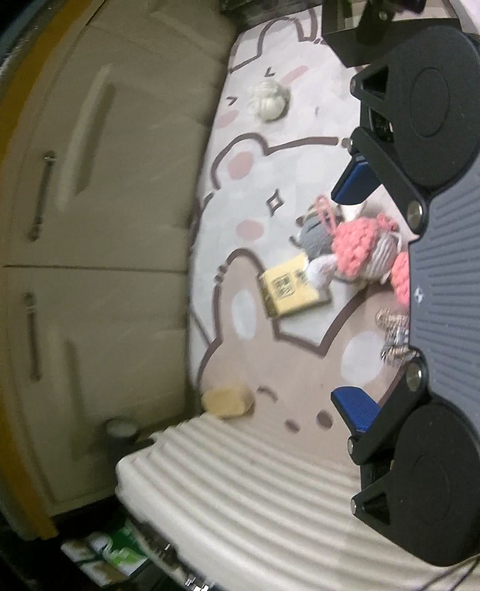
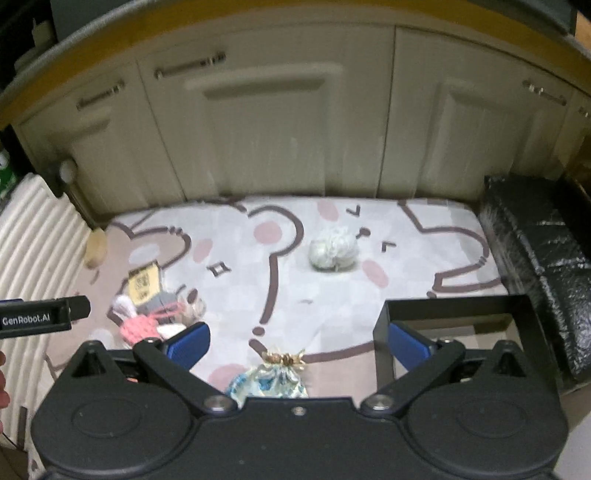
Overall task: Organize objects
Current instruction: 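Grasp the pink crocheted bunny with the left tool while the right tool grasps the blue floral pouch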
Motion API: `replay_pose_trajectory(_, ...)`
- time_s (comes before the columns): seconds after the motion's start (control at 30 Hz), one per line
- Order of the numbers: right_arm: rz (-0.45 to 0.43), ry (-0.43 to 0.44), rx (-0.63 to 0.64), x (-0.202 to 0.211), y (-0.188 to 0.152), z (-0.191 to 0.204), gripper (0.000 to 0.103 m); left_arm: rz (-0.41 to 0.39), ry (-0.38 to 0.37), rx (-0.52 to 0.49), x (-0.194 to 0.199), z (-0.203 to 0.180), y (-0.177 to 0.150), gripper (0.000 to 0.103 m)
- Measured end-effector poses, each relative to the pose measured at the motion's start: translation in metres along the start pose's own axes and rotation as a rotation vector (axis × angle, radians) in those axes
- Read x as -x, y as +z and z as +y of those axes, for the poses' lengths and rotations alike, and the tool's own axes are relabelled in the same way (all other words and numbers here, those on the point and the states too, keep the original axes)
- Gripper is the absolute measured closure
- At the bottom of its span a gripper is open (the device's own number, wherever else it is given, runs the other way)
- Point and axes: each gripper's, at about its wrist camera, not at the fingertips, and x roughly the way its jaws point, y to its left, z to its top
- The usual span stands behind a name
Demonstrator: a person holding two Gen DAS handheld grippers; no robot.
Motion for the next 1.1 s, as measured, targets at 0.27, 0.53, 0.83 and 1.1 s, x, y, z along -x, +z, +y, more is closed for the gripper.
replay_pose_trajectory(0.27, 0.119, 0.054, -0.096, -0.039, -0.013, -0.013, 0.0, 0.083, -0.008, -0.038, -0.03, -0.005, -0.005, 0.0)
replay_pose_trajectory(0.53, 0.195, 0.043, -0.111, -0.07, -0.02, -0.012, 0.0, 0.123, -0.061, -0.122, -0.048, -0.015, -0.008, 0.021)
replay_pose_trajectory(0.83, 0.286, 0.064, -0.039, -0.098, -0.03, 0.003, 0.0, 0.207, -0.071, -0.216, -0.078, -0.026, -0.024, 0.036)
replay_pose_trajectory(1.1, 0.342, 0.07, 0.015, -0.113, -0.044, 0.015, 0.0, 0.244, -0.056, -0.247, -0.096, -0.025, -0.032, 0.039)
